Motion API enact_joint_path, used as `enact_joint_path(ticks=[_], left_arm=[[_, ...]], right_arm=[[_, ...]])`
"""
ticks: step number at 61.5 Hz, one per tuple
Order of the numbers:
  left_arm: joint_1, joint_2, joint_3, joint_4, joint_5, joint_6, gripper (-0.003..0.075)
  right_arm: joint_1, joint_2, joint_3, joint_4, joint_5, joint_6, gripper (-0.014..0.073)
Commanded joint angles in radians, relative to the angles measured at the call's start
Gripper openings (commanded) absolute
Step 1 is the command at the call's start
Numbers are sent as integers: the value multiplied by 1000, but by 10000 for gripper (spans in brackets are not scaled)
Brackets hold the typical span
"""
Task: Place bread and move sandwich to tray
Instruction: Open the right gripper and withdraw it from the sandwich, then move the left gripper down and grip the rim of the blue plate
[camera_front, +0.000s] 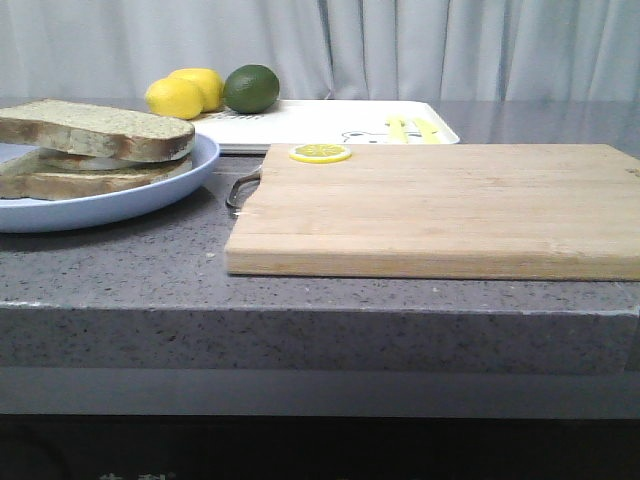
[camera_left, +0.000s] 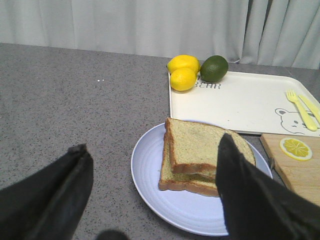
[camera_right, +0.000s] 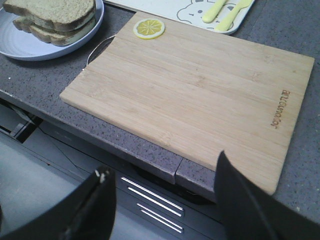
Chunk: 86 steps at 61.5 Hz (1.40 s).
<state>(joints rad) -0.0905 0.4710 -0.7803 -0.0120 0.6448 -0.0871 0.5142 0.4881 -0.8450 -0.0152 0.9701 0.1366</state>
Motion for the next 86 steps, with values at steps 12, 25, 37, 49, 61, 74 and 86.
enact_joint_path(ticks=[12,25,37,49,61,74,86], left_arm=[[2,12,-30,-5,-114,-10,512],[2,53,-41,-2,-14,-2,512],[2,259,-163,4,203,44,512],[2,538,-297,6,394,56,512],[29,763,-422,-40,431,100,512],[159,929,-512,-258,445,244,511],[248,1022,-531,-388,439,330,511]], right_arm=[[-5,-51,17,-14,-33,-3,454],[-5,-51,17,-14,-31,-3,454],[-5,-51,17,-14,-31,-3,454],[-5,-51,17,-14,-31,-3,454],[-5,-51,17,-14,-31,-3,454],[-5,-51,17,-14,-31,-3,454],[-5,-51,17,-14,-31,-3,454]])
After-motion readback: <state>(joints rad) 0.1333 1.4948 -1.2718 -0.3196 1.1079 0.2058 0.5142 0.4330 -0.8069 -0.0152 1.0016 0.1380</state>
